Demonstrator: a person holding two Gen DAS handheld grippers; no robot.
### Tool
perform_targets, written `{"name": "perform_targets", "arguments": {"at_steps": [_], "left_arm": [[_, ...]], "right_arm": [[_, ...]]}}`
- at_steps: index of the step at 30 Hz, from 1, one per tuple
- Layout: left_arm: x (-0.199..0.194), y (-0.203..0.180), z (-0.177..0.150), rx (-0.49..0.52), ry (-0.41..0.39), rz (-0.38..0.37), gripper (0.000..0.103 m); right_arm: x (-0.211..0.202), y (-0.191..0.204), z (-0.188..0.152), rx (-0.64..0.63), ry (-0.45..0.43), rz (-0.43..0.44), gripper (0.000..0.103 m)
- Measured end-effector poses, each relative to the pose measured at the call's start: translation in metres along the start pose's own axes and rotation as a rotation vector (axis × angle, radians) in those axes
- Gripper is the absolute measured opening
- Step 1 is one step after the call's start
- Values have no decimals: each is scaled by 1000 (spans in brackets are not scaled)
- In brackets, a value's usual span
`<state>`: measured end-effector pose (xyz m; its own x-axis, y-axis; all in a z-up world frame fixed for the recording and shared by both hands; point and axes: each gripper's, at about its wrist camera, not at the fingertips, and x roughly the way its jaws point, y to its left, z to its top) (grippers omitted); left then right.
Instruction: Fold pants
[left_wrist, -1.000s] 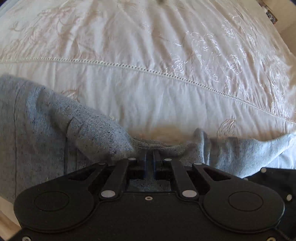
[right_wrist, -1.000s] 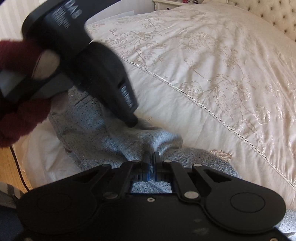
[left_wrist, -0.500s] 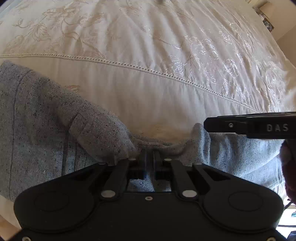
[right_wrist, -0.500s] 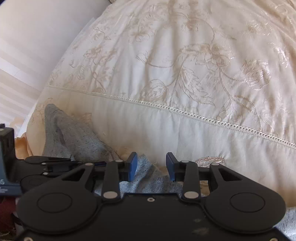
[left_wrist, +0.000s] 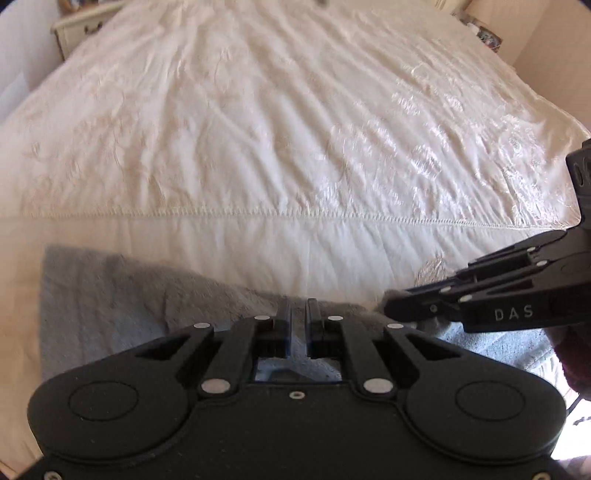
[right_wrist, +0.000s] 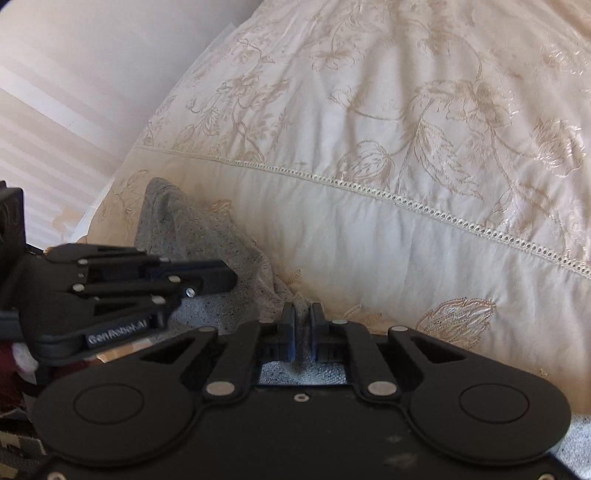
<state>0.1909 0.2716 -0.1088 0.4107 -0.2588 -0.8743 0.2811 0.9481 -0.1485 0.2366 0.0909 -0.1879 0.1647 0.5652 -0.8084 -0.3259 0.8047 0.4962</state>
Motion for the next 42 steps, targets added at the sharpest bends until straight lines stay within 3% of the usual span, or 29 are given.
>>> {"name": "perform_targets", "arguments": {"at_steps": [4, 8, 11, 15, 19, 24, 28, 29, 31, 32, 34, 38, 42], "left_arm": [[-11, 26, 12, -10, -47, 90, 16], [5, 70, 5, -190, -13, 195, 16], [18, 92, -5, -261, 36, 199, 16], [49, 94, -8, -148, 157, 233, 16], [56, 95, -9, -122, 166, 220, 16], [51, 103, -13, -175, 149, 191, 17], [38, 86, -14, -125, 125, 252, 16], [30, 76, -16, -95, 96, 238, 16], [18, 60, -24, -55, 62, 133, 17], [15, 51, -31, -35, 72, 71, 18], [21, 38, -46, 10, 142, 17, 21], [39, 23, -84, 131, 243, 45, 21], [34, 18, -77, 162, 258, 53, 20]], "right_arm": [[-18, 11, -12, 26, -67, -51, 9], [-28, 14, -24, 29, -94, -92, 9], [-29, 21, -24, 20, -113, -123, 9], [-35, 29, -2, -80, -183, -214, 7], [-29, 19, 42, -115, -219, -266, 6], [19, -19, 80, -72, -122, -324, 4], [51, -38, 84, -59, -70, -349, 4], [54, -41, 84, -48, -72, -350, 3], [54, -44, 84, -24, -79, -347, 3], [56, -47, 84, -15, -80, -344, 3], [54, -47, 83, -18, -79, -344, 3], [57, -47, 87, -24, -59, -350, 3], [50, -48, 94, 22, -85, -387, 5]]}}
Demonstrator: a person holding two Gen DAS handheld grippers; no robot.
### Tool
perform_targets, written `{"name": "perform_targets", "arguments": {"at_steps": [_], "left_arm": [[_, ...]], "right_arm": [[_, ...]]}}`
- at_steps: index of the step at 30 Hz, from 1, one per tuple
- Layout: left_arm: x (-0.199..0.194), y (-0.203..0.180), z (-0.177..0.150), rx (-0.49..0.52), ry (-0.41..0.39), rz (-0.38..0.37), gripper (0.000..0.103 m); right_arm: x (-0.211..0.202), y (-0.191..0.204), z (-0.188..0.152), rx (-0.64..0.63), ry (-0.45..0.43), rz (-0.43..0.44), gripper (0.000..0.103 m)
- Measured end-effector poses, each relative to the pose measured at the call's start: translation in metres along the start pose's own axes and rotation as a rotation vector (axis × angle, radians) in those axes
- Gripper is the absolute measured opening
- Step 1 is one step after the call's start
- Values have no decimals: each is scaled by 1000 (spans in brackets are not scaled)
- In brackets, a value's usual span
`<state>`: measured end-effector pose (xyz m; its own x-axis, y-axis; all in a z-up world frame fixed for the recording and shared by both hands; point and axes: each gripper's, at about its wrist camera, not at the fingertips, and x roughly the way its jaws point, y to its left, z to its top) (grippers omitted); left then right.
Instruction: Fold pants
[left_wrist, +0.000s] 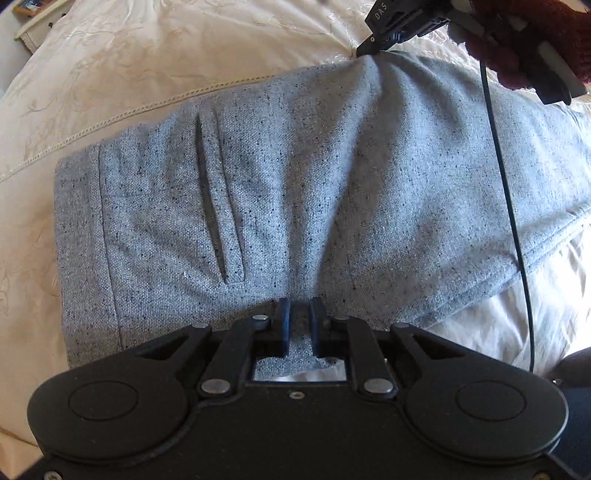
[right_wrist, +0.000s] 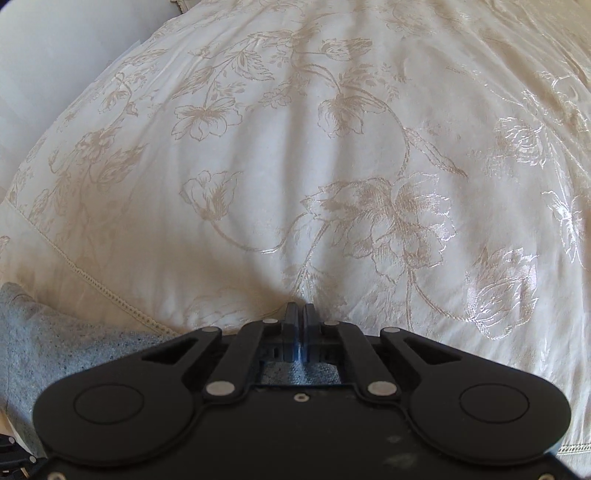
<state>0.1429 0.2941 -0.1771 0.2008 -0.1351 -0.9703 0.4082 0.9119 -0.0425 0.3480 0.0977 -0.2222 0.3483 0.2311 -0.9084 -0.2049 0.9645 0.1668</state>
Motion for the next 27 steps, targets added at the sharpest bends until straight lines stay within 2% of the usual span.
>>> {"name": "perform_targets", "arguments": {"at_steps": [1, 4, 6, 8, 11, 12, 14, 16, 18, 20, 23, 27], "left_arm": [[-5, 1, 4, -11, -7, 3, 20], [-26, 6, 18, -52, -96, 18, 20], [-33, 10, 29, -99, -136, -10, 20], [-28, 12, 33, -135, -138, -44, 20], [-15, 0, 32, -108, -102, -57, 20], [-9, -3, 29, -90, -81, -55, 21], [7, -13, 20, -60, 11, -39, 21], [15, -14, 9, -47, 62, -18, 21], [12, -11, 13, -71, 82, -24, 21], [4, -7, 27, -101, 87, -29, 21], [-9, -9, 54, -98, 11, -25, 21], [-3, -15, 89, -153, -28, -47, 21]], "right_arm": [[-9, 0, -1, 9, -28, -9, 12], [-55, 1, -21, 33, -119, 47, 14], [-78, 2, -47, 60, -138, 105, 16], [-90, 5, -79, 72, -106, 135, 17], [-92, 15, -134, 40, -3, 122, 17], [-89, 17, -153, 37, 43, 111, 17], [-84, 17, -191, 47, 131, 99, 16], [-86, 14, -208, 72, 158, 101, 13], [-94, 6, -206, 115, 165, 124, 13], [-103, -2, -192, 130, 114, 121, 15], [-115, -24, -157, 158, -10, 108, 23], [-103, -56, -105, 170, -71, 101, 30]]}}
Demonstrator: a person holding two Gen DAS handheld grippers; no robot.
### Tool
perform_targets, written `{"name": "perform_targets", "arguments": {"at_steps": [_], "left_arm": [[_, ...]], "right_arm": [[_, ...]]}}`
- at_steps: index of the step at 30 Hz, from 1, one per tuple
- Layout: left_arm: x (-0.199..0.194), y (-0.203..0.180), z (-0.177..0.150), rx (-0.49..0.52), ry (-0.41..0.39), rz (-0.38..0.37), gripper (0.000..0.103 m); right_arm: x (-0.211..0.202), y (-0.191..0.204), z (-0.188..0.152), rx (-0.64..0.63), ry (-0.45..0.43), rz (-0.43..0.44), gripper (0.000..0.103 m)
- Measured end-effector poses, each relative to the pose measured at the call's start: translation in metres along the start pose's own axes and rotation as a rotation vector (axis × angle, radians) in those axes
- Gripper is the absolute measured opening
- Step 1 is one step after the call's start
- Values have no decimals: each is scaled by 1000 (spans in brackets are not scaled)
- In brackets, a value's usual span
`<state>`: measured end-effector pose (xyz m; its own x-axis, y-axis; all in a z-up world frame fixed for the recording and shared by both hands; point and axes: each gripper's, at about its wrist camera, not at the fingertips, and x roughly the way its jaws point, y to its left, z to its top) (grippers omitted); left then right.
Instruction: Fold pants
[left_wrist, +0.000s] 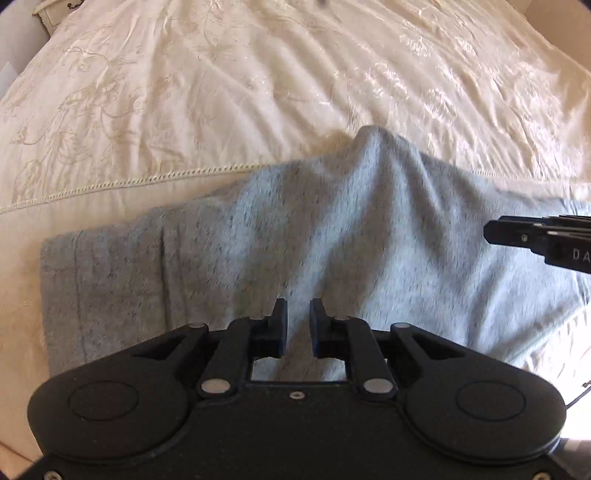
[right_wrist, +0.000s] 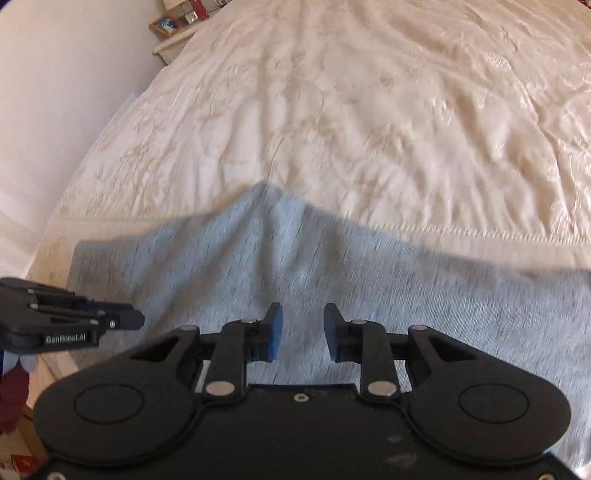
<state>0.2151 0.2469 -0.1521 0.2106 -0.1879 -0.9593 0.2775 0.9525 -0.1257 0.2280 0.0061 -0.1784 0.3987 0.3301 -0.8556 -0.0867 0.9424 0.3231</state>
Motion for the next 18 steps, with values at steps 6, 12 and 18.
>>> {"name": "perform_targets", "arguments": {"at_steps": [6, 12, 18], "left_arm": [[56, 8, -11, -73, 145, 10, 21], [54, 32, -18, -222, 135, -55, 22], [53, 29, -17, -226, 141, -17, 22]], "right_arm": [[29, -17, 55, -111, 27, 72, 32], [58, -2, 75, -277, 117, 205, 34], [69, 18, 74, -398, 141, 264, 17]]}}
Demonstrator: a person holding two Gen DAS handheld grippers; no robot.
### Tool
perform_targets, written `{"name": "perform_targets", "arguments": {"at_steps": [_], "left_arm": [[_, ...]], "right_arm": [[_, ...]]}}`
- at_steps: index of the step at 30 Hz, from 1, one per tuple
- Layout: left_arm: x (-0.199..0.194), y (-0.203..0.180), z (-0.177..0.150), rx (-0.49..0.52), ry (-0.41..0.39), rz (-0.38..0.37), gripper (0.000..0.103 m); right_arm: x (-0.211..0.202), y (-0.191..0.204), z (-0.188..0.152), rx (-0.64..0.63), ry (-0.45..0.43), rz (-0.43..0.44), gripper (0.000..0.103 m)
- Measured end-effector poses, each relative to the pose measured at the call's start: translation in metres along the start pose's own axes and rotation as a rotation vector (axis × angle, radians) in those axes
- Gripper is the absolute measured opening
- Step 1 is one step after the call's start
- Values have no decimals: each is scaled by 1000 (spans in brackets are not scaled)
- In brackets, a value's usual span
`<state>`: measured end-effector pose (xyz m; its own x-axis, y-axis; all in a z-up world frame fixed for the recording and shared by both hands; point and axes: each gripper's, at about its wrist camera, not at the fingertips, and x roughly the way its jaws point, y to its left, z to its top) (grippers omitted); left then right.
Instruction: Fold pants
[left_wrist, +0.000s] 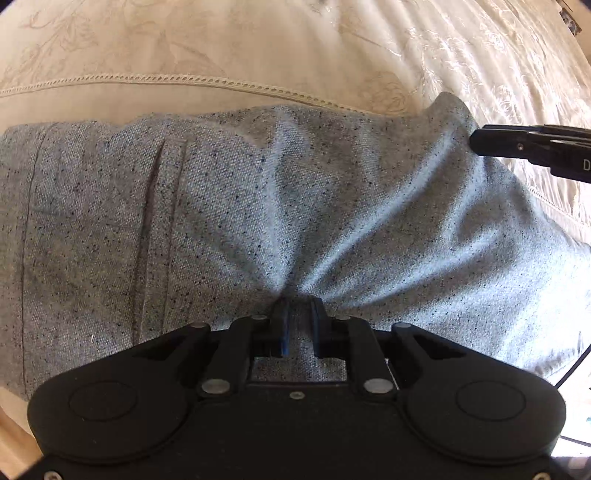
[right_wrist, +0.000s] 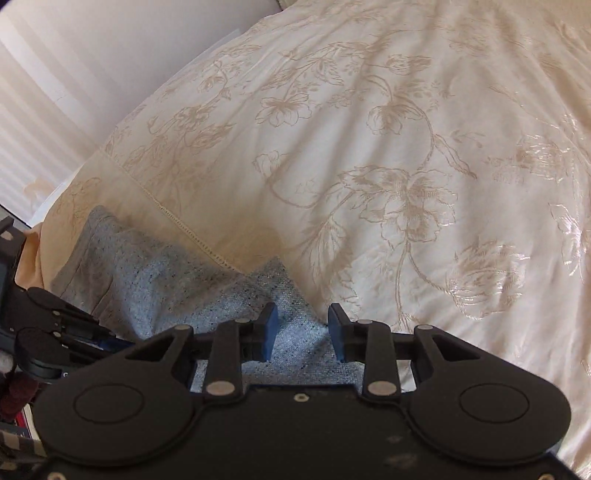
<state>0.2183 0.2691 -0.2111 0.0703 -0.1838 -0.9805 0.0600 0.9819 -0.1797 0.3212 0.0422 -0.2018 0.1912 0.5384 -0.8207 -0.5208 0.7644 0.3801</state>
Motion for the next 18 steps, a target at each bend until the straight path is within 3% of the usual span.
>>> {"name": "perform_targets", "arguments": {"at_steps": [1, 6, 8, 9, 11, 13, 16, 18], "left_arm": [[-2, -7, -2, 20, -2, 20, 22], [-11, -24, -1, 58, -10, 80, 21], [-16, -28, 2, 52, -30, 84, 21], [-17, -28, 4, 47, -32, 84, 21], [-12, -27, 10, 38, -5, 96, 21], [-5, -25, 8, 37, 32, 111, 22], [0, -25, 7, 58, 15, 110, 22], [1, -25, 4, 64, 13, 112, 22]], "right_arm": [[-2, 6, -2, -18, -2, 9, 4], [-16, 56, -34, -140, -33, 30, 2], [-18, 70, -45, -167, -58, -12, 2], [-20, 71, -47, -156, -88, -51, 4], [-21, 60, -42, -94, -140, -88, 22], [-19, 41, -30, -35, -144, -91, 32], [-12, 10, -6, -13, -132, -89, 34], [-5, -5, 4, -22, -99, -37, 35]]}}
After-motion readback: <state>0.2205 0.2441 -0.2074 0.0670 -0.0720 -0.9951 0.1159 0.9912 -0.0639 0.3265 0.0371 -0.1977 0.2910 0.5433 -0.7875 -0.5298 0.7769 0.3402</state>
